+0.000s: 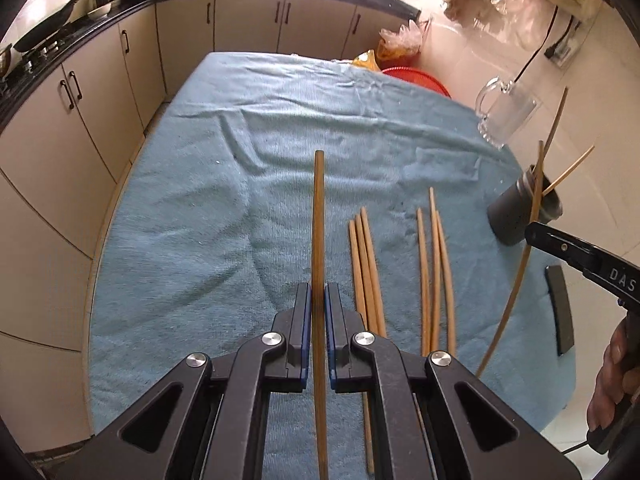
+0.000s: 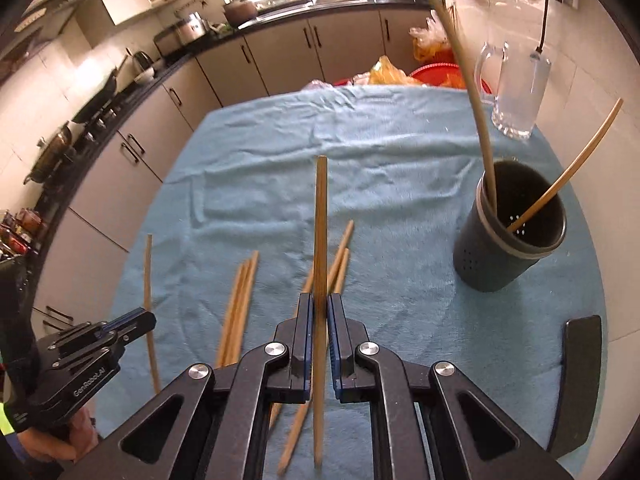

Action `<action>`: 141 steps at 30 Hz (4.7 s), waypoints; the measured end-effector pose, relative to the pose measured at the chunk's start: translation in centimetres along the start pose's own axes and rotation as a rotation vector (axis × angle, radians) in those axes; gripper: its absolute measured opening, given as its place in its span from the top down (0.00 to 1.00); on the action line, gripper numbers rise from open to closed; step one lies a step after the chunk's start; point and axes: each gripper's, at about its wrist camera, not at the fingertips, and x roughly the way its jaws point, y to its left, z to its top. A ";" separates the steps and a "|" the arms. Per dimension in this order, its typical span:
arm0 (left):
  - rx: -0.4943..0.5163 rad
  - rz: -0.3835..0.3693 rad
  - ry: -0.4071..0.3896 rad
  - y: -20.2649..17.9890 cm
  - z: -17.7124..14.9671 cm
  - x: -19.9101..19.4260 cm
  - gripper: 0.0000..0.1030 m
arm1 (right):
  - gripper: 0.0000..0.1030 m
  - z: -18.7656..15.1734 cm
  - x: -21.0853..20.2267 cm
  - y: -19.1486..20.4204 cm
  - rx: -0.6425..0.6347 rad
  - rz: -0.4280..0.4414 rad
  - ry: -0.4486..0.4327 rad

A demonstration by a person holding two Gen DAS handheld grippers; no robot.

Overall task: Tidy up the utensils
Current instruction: 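Lift the left tool's chopstick upright while the right tool raises its own toward the cup, then carry the left tool's chopstick over the black cup while the right tool carries its own, then open the left tool to drop its chopstick into the cup while the right tool drops its own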

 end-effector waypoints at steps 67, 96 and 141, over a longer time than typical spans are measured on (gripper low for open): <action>0.200 -0.247 -0.201 -14.2 8.3 -8.4 0.94 | 0.93 -0.6 -18.2 -11.5 0.252 -0.041 -0.315; 0.266 -0.284 -0.296 -24.7 15.7 -7.2 0.94 | 0.93 4.9 -18.6 -17.8 0.312 -0.030 -0.359; 0.246 -0.187 -0.218 -25.4 15.6 0.5 0.81 | 0.91 6.4 -9.5 -19.7 0.319 -0.044 -0.200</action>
